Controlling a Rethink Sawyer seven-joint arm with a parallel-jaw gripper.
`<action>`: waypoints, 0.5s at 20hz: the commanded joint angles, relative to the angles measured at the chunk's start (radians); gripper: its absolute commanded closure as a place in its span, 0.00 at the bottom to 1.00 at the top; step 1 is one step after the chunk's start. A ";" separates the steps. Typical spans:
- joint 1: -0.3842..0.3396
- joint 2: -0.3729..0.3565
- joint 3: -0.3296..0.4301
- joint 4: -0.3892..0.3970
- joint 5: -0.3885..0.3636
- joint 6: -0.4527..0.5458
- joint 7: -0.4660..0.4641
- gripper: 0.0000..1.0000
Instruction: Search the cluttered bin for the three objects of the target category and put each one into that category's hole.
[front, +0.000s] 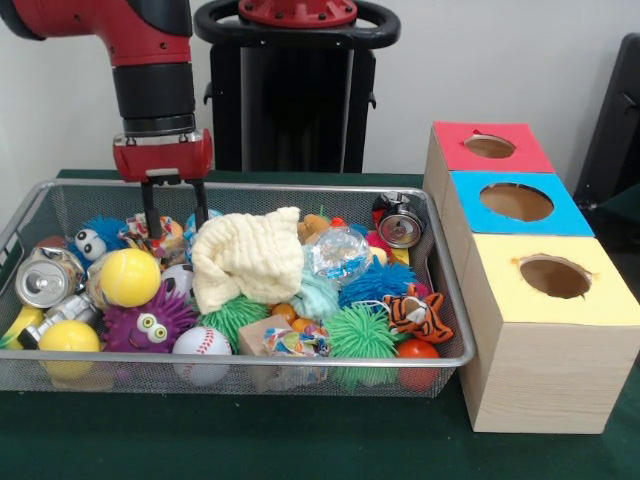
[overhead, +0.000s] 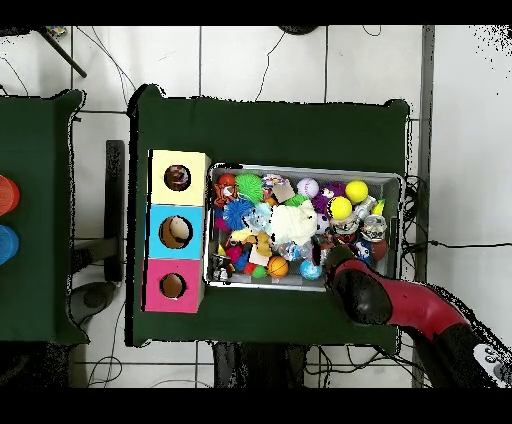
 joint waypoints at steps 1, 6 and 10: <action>0.026 -0.050 -0.029 -0.096 -0.045 0.124 -0.008 0.00; 0.047 -0.062 -0.062 -0.092 -0.039 0.113 0.023 0.00; 0.055 -0.064 -0.066 -0.087 -0.033 0.110 0.028 0.00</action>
